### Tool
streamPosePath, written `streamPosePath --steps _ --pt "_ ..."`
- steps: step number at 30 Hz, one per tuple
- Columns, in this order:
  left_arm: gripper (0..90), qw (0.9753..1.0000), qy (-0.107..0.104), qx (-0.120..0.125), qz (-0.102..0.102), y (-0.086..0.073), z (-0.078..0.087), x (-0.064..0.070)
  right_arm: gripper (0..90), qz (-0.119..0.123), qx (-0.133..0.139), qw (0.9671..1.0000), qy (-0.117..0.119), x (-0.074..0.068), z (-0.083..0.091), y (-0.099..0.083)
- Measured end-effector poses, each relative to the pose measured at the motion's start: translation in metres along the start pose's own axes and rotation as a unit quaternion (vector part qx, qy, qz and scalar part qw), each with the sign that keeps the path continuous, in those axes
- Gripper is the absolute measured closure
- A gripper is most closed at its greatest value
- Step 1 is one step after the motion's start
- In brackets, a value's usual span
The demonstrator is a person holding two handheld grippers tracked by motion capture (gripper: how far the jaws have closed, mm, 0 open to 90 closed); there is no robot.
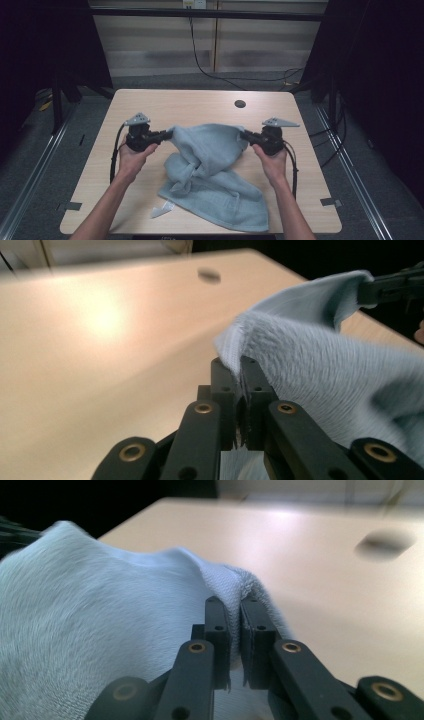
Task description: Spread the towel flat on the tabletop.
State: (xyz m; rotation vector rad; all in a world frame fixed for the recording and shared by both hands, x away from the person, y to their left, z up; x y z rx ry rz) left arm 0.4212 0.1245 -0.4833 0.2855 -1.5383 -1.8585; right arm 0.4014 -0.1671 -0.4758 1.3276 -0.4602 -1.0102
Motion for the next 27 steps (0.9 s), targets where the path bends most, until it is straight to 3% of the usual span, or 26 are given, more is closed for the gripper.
streamPosePath --steps 2,6,7,8,12,22,24,26,27 --pt "87.1 0.9993 -0.013 -0.035 0.001 -0.031 -0.009 0.002 83.6 -0.010 -0.031 0.9994 0.006 0.000 -0.010 -0.029" --pt "86.9 0.9973 -0.019 -0.070 -0.008 -0.060 -0.018 0.009 83.7 -0.024 -0.079 0.9965 0.010 -0.005 -0.020 -0.068" --pt "86.9 0.9963 -0.026 -0.080 -0.012 -0.068 -0.019 0.013 83.7 -0.022 -0.090 0.9956 0.014 -0.007 -0.021 -0.075" --pt "86.9 0.9962 -0.030 -0.080 -0.013 -0.070 -0.018 0.016 83.7 -0.004 -0.106 0.9942 0.016 -0.010 -0.021 -0.084" --pt "86.9 0.9937 -0.041 -0.100 -0.032 -0.075 -0.007 0.023 83.8 -0.015 -0.114 0.9929 0.028 -0.017 -0.014 -0.089" --pt "87.0 0.9879 -0.083 -0.124 -0.041 -0.099 0.047 0.059 84.0 0.015 -0.148 0.9860 0.075 -0.054 0.012 -0.103" --pt "87.0 0.9880 -0.090 -0.122 -0.031 -0.101 0.054 0.062 83.9 0.022 -0.155 0.9842 0.083 -0.062 0.017 -0.106" --pt "87.0 0.9896 -0.089 -0.112 -0.019 -0.102 0.061 0.066 84.0 0.021 -0.157 0.9833 0.089 -0.066 0.020 -0.108" --pt "87.0 0.9890 -0.094 -0.112 -0.019 -0.103 0.065 0.071 84.0 0.020 -0.157 0.9831 0.091 -0.068 0.022 -0.109"
Point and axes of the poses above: each handheld gripper's, and its own axes: z roughly backward along the jaws, y roughly out of its top, x roughly to its right, the point moved 8 cm from there along -z, roughly forward along the jaws, and after that the axes turned 13 degrees about x, right-handed, at the moved point
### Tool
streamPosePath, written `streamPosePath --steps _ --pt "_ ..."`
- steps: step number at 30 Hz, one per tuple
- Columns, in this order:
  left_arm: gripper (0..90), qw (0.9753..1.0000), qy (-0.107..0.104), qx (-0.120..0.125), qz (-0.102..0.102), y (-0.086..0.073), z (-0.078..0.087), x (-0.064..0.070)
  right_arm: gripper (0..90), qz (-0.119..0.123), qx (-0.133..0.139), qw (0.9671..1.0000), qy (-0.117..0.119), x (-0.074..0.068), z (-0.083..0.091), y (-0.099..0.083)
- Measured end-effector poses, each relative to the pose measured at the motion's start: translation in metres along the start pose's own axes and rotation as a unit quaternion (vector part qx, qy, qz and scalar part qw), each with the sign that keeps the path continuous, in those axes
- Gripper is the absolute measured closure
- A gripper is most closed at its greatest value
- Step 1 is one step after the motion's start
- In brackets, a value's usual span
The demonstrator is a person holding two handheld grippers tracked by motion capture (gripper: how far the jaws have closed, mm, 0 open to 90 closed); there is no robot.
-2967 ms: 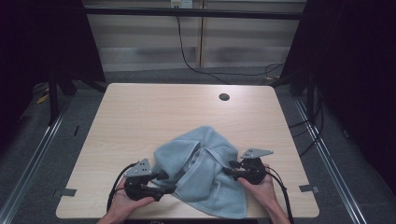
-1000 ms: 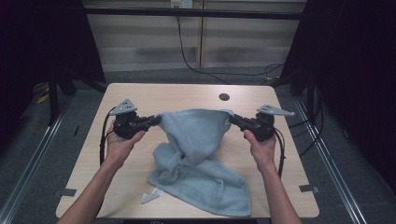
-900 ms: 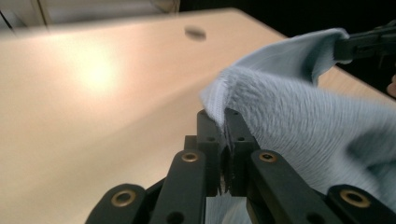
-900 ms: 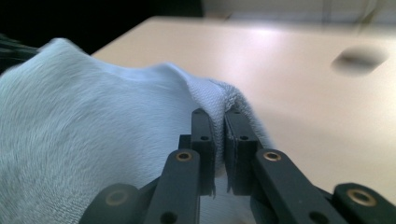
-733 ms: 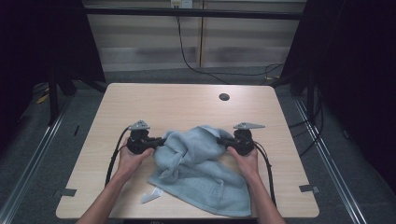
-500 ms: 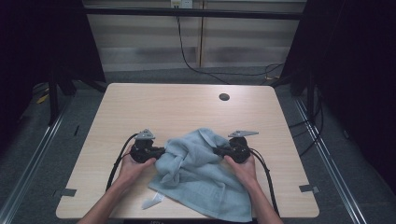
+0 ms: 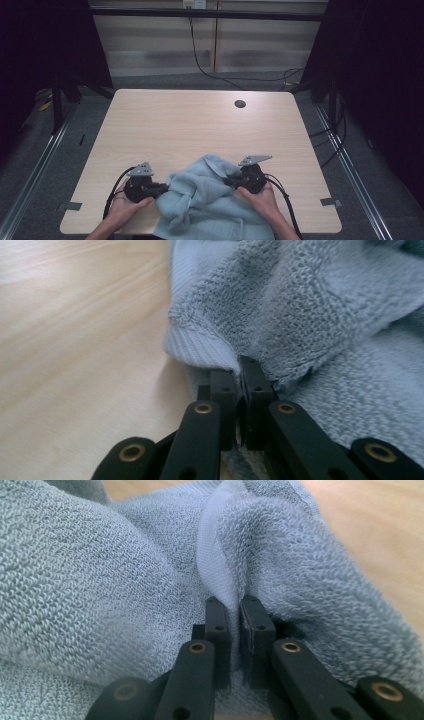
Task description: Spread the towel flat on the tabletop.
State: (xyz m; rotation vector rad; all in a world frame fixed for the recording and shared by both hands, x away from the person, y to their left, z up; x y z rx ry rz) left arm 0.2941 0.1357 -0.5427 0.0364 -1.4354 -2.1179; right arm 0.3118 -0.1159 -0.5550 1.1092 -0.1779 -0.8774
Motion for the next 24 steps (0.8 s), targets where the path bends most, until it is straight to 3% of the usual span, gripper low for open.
streamPosePath --steps 1,4,6,8,10,11,13,15,18,20,24 --pt "87.0 1.0000 0.001 -0.006 -0.005 -0.002 0.002 0.004 84.0 -0.004 -0.001 1.0000 0.004 -0.005 0.002 -0.002" --pt "87.0 0.9997 -0.016 -0.010 0.014 -0.010 0.005 0.016 84.0 -0.008 -0.003 0.9998 0.020 -0.017 0.008 -0.010" --pt "87.0 0.9997 -0.017 -0.011 0.012 -0.012 0.008 0.021 84.0 -0.014 -0.003 0.9995 0.029 -0.023 0.012 -0.014" --pt "87.0 0.9998 -0.020 -0.002 0.004 -0.011 0.010 0.023 84.1 -0.003 -0.010 0.9996 0.028 -0.027 0.017 -0.016" --pt "87.0 0.9997 -0.015 0.019 0.006 -0.001 0.012 0.017 84.5 -0.018 0.018 0.9989 0.038 -0.028 0.024 -0.007" --pt "87.1 0.9994 -0.010 0.033 0.008 0.006 0.013 0.013 84.8 -0.015 0.040 0.9983 0.039 -0.025 0.028 0.002" --pt "87.2 0.9985 0.003 0.055 0.004 0.023 0.018 0.005 85.2 -0.010 0.070 0.9973 0.019 -0.017 0.038 0.019" --pt "87.3 0.9966 0.006 0.082 -0.004 0.049 0.025 0.003 85.4 -0.010 0.114 0.9935 0.008 -0.006 0.055 0.047" --pt "87.3 0.9914 0.016 0.127 -0.028 0.092 0.038 0.001 85.5 0.007 0.152 0.9883 -0.014 0.004 0.079 0.084" --pt "87.3 0.9861 0.027 0.158 -0.046 0.125 0.047 -0.003 85.5 0.019 0.188 0.9816 -0.027 0.010 0.098 0.115" --pt "87.3 0.9744 0.044 0.214 -0.054 0.174 0.062 -0.013 85.4 0.045 0.231 0.9698 -0.062 0.020 0.124 0.157"
Point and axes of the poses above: each handheld gripper's, and its own axes: z roughly backward along the jaws, y roughly out of its top, x roughly to its right, the point moved 8 cm from there along -z, roughly forward along the jaws, and after that the axes turned 13 degrees about x, right-handed, at the moved point
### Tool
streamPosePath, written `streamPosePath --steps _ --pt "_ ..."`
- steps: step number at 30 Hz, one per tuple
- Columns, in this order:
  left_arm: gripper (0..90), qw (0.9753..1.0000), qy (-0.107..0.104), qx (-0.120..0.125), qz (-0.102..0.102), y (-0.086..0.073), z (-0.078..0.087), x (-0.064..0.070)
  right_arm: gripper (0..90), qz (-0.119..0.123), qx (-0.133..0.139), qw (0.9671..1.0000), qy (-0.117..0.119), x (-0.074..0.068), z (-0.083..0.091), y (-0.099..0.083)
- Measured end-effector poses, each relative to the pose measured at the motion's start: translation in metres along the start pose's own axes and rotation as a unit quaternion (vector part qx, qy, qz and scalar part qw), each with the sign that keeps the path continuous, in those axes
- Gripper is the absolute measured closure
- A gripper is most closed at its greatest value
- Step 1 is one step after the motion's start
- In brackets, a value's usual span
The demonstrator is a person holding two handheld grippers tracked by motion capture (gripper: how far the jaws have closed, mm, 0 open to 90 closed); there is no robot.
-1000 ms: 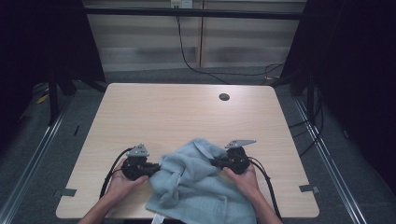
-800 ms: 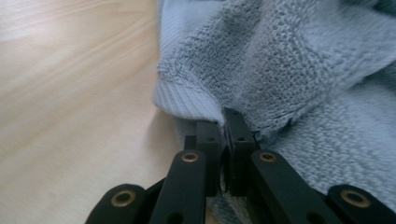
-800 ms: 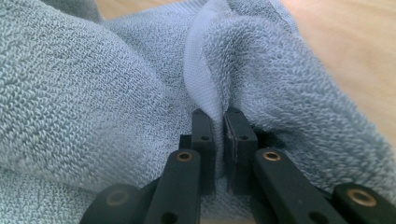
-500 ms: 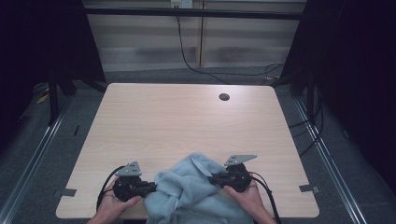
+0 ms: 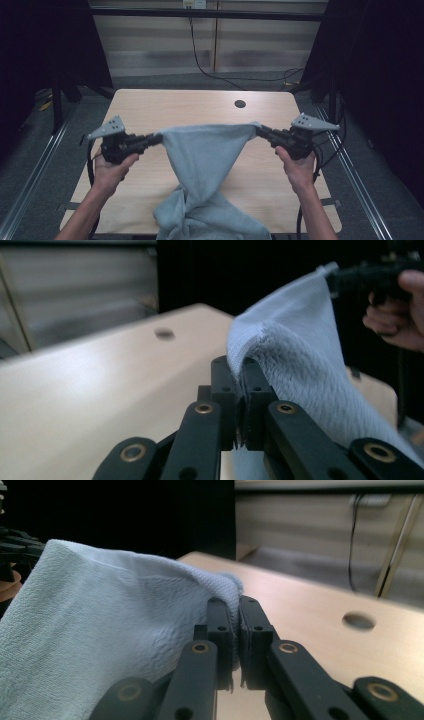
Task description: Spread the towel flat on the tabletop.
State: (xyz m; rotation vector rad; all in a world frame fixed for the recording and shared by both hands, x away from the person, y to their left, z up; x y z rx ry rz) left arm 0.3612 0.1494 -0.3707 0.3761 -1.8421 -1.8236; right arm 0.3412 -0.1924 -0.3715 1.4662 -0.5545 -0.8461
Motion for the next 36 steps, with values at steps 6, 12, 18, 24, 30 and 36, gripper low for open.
streamPosePath --steps 6,12,18,24,30,36 --pt "87.3 0.9980 0.033 0.048 -0.024 0.057 -0.005 -0.021 85.4 0.020 0.049 0.9986 -0.006 0.005 -0.008 0.049" --pt "87.3 0.9949 0.064 0.068 -0.036 0.100 -0.017 -0.044 85.2 0.045 0.081 0.9957 -0.012 0.008 -0.027 0.103" --pt "87.3 0.9916 0.103 0.075 -0.020 0.122 -0.039 -0.079 84.7 0.057 0.088 0.9939 -0.033 0.024 -0.056 0.140" --pt "79.5 0.9905 0.131 0.011 0.040 0.065 -0.067 -0.117 79.6 0.024 0.021 0.9973 -0.066 0.065 -0.099 0.099" --pt "60.1 0.9879 0.136 -0.051 0.054 0.001 -0.078 -0.124 67.3 -0.018 -0.066 0.9931 -0.095 0.099 -0.109 0.012" --pt "55.5 0.9861 0.141 -0.066 0.057 -0.012 -0.068 -0.127 64.8 -0.021 -0.081 0.9945 -0.063 0.082 -0.094 -0.020"
Point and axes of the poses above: each handheld gripper's, and its own axes: z roughly backward along the jaws, y roughly out of its top, x roughly to its right, the point moved 8 cm from there along -z, roughly forward along the jaws, and after that the axes turned 13 degrees about x, right-handed, at the moved point
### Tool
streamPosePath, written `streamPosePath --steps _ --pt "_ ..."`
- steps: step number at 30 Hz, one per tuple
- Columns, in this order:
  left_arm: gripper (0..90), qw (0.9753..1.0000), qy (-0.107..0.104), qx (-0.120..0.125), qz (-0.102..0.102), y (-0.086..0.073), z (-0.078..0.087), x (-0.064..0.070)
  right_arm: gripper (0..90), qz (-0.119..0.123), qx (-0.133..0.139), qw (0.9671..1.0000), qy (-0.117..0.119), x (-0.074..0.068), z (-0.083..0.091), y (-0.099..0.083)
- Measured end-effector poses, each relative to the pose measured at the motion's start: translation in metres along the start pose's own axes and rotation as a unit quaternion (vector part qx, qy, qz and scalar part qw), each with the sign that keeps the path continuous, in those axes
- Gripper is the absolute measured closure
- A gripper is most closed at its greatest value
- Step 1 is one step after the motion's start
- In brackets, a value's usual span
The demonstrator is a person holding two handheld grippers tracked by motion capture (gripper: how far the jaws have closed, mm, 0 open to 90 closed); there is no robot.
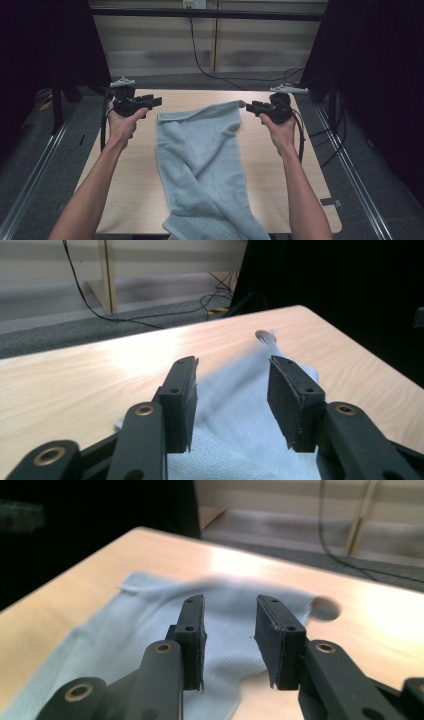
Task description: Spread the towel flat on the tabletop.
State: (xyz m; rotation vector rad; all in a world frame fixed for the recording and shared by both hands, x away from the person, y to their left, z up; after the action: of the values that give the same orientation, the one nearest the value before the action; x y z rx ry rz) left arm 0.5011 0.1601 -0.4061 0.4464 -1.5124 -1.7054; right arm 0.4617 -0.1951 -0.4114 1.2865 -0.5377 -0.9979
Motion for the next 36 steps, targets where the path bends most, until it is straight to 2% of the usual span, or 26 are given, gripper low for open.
streamPosePath --steps 4,7,11,13,17,19,21,22,23,24,26,27,28,32,35,36 --pt "61.5 0.9997 -0.019 -0.015 -0.011 -0.025 0.007 0.008 62.9 0.018 -0.029 0.9991 0.025 -0.015 0.005 -0.027" --pt "63.9 0.9992 -0.028 -0.028 -0.007 -0.047 0.010 0.012 63.9 0.014 -0.041 0.9981 0.044 -0.027 0.009 -0.046" --pt "67.1 0.9967 -0.057 -0.055 -0.018 -0.082 0.018 0.025 65.1 0.015 -0.062 0.9956 0.069 -0.045 0.016 -0.076" --pt "68.4 0.9955 -0.064 -0.067 -0.015 -0.097 0.023 0.032 66.4 0.011 -0.072 0.9941 0.080 -0.052 0.019 -0.091" --pt "68.1 0.9922 -0.092 -0.081 -0.023 -0.122 0.037 0.051 67.0 0.009 -0.098 0.9902 0.099 -0.070 0.027 -0.123" --pt "68.4 0.9900 -0.106 -0.089 -0.027 -0.133 0.044 0.061 67.3 0.015 -0.117 0.9869 0.111 -0.082 0.033 -0.138" --pt "69.1 0.9863 -0.121 -0.109 -0.027 -0.147 0.048 0.070 67.3 0.017 -0.130 0.9836 0.124 -0.092 0.038 -0.150" --pt "69.2 0.9826 -0.133 -0.127 -0.028 -0.161 0.050 0.077 67.3 0.019 -0.134 0.9826 0.127 -0.096 0.040 -0.154" --pt "69.6 0.9803 -0.138 -0.138 -0.032 -0.168 0.051 0.080 67.2 0.022 -0.144 0.9796 0.138 -0.105 0.045 -0.161" --pt "69.6 0.9777 -0.143 -0.150 -0.035 -0.176 0.051 0.084 66.8 0.027 -0.149 0.9784 0.141 -0.109 0.047 -0.164" --pt "68.6 0.9736 -0.151 -0.166 -0.041 -0.189 0.050 0.090 65.8 0.034 -0.162 0.9761 0.141 -0.115 0.051 -0.174" --pt "67.0 0.9724 -0.152 -0.172 -0.043 -0.194 0.049 0.092 65.0 0.035 -0.169 0.9752 0.139 -0.117 0.052 -0.178" --pt "66.4 0.9727 -0.155 -0.166 -0.048 -0.194 0.048 0.093 64.3 0.033 -0.171 0.9750 0.138 -0.117 0.053 -0.181" --pt "68.6 0.9746 -0.141 -0.163 -0.062 -0.193 0.043 0.092 64.2 0.037 -0.168 0.9751 0.140 -0.118 0.057 -0.182" --pt "70.5 0.9787 -0.124 -0.154 -0.054 -0.190 0.035 0.086 67.7 0.038 -0.170 0.9761 0.130 -0.112 0.054 -0.188" --pt "70.5 0.9810 -0.108 -0.151 -0.056 -0.189 0.031 0.082 67.9 0.037 -0.168 0.9768 0.127 -0.110 0.053 -0.188"
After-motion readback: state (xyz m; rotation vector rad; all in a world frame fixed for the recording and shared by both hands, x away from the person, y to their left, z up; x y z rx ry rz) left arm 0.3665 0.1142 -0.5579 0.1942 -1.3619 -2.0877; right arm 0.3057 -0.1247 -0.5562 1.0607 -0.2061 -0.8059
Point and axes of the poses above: each handheld gripper's, and its own axes: z roughly backward along the jaws, y roughly out of its top, x roughly to its right, the point moved 8 cm from there along -z, roughly forward along the jaws, and after that the axes turned 13 degrees about x, right-handed, at the moved point
